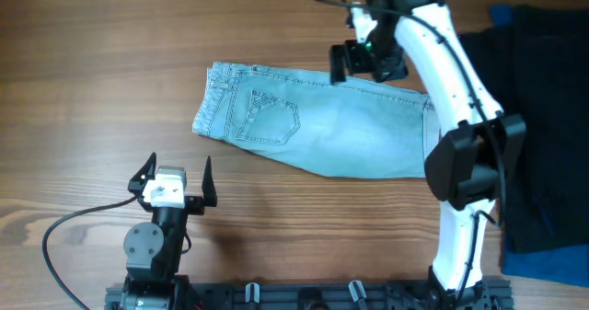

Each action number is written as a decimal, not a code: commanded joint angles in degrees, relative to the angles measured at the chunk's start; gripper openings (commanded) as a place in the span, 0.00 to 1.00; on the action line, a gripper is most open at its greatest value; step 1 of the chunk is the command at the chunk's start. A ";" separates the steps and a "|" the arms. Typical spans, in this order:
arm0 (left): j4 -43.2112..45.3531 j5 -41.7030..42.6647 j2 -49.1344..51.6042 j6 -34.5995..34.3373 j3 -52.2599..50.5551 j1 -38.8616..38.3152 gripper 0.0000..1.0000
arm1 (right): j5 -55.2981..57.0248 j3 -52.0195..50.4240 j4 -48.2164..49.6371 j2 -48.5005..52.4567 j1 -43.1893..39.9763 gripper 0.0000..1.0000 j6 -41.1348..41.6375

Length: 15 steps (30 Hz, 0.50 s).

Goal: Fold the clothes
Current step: 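Pull the denim shorts left and lay them flat mid-table, then grasp the shorts' waistband corner with left gripper, hem corner with right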

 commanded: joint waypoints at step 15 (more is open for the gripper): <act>1.49 15.34 4.07 -4.07 6.10 -0.22 1.00 | 0.22 0.17 -2.58 -0.85 -10.75 1.00 -3.30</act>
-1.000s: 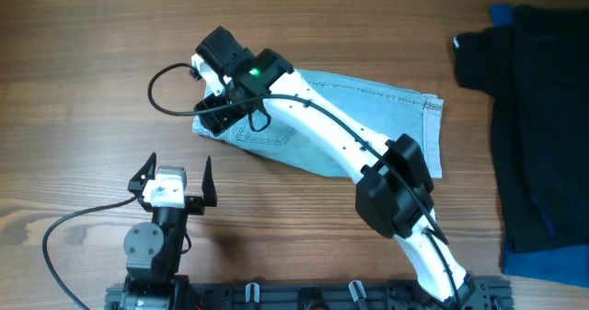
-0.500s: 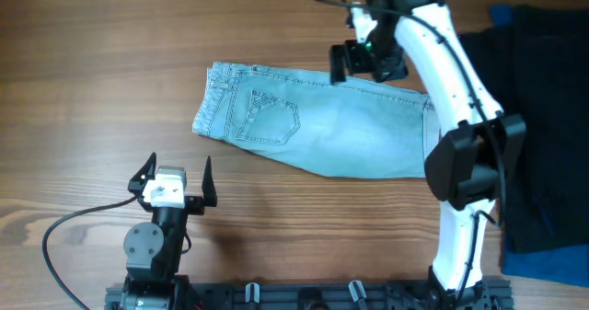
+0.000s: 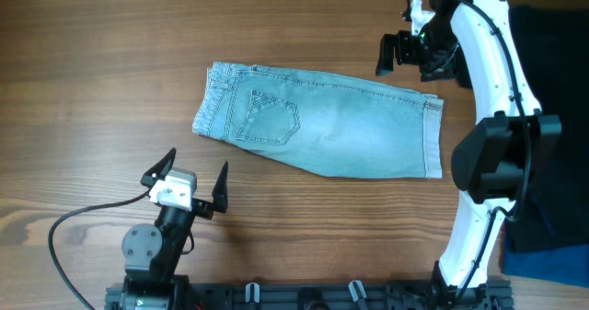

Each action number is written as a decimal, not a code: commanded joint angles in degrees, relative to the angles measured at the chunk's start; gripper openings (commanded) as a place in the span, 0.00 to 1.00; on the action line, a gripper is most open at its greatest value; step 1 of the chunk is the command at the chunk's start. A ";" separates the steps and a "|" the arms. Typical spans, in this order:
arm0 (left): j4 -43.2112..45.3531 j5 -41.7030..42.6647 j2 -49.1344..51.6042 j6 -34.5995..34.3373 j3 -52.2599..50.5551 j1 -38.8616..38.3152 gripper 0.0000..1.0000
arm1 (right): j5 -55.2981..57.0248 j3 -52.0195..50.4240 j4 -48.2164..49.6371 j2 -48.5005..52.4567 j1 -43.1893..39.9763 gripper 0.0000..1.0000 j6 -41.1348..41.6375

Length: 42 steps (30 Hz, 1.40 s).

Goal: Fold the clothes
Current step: 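Grasp the shorts' waistband corner with left gripper, hem corner with right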

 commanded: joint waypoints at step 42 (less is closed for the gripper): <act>-48.94 3.96 112.65 4.66 99.65 -0.15 1.00 | 4.11 -27.78 29.33 -0.52 -14.32 0.65 -1.22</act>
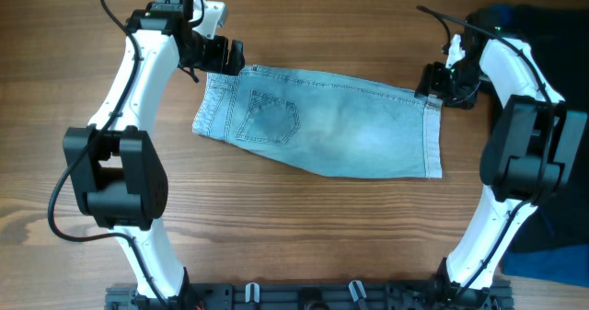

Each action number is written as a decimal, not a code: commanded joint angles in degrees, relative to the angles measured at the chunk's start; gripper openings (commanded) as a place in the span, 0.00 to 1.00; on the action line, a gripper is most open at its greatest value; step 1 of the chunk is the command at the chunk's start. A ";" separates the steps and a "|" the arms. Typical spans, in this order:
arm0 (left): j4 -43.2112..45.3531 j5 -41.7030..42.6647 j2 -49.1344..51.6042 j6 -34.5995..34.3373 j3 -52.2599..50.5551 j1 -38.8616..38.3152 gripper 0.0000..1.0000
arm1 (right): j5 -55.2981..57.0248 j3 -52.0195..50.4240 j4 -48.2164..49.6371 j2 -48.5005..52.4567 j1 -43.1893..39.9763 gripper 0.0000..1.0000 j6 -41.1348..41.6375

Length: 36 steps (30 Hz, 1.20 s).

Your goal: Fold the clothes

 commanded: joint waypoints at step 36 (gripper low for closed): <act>2.16 0.50 0.24 -4.81 0.52 0.00 1.00 | 2.01 0.90 -9.94 -7.39 10.56 0.07 3.78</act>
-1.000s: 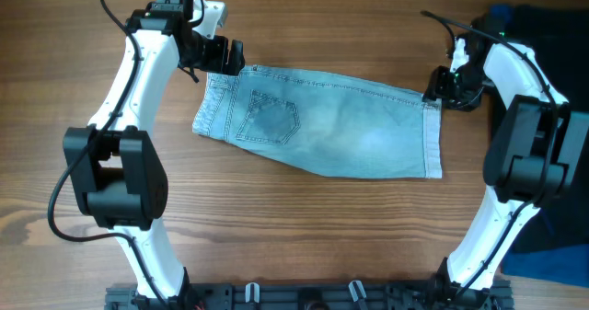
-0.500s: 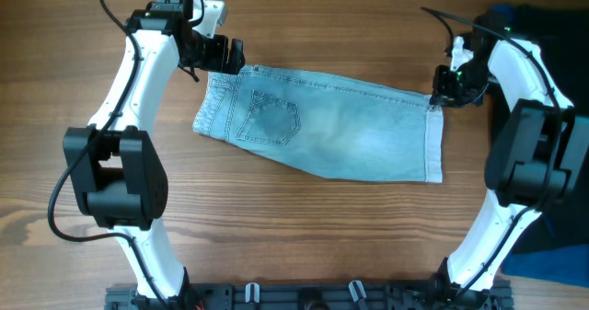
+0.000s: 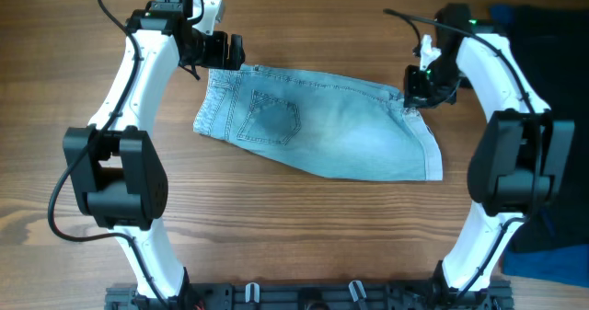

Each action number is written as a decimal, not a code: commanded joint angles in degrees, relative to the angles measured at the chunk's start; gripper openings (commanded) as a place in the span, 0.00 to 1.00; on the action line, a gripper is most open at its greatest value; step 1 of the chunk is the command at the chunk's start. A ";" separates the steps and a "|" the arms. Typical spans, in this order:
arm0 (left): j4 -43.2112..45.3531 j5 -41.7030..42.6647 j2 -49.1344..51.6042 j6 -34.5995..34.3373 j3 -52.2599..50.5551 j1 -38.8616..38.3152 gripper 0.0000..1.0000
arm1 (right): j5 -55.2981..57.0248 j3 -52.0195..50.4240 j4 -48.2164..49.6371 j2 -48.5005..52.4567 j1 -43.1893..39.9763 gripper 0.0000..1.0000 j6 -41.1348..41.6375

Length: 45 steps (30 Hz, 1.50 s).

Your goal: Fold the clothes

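Light blue denim shorts (image 3: 322, 126) lie flat on the wooden table, waistband to the left, leg hem to the right, back pocket facing up. My left gripper (image 3: 226, 52) sits at the far corner of the waistband, its fingers closed on the cloth there. At the far corner of the hem, my right gripper (image 3: 417, 91) is shut on the denim. That corner is drawn inward, so the hem edge (image 3: 428, 144) runs slanted down to the near right corner.
A heap of dark clothes (image 3: 552, 89) covers the table's right side, with blue cloth (image 3: 552, 264) under it at the near right. The arm bases and a rail (image 3: 304, 296) stand along the front edge.
My right gripper has moved left and a little nearer, taking the far hem corner with it, so the hem now slants. My left gripper stays at the waistband corner.
At first my right gripper hovered over the shorts' far edge while my left arm rested open at the front. The right then moved off to the hem corner. Later both grippers were at the two far corners, and now the right one has pulled its corner inward.
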 commanded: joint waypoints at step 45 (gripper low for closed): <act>-1.40 0.52 0.26 -0.63 0.37 0.00 1.00 | 19.08 -9.27 17.59 -5.90 -2.97 0.31 8.26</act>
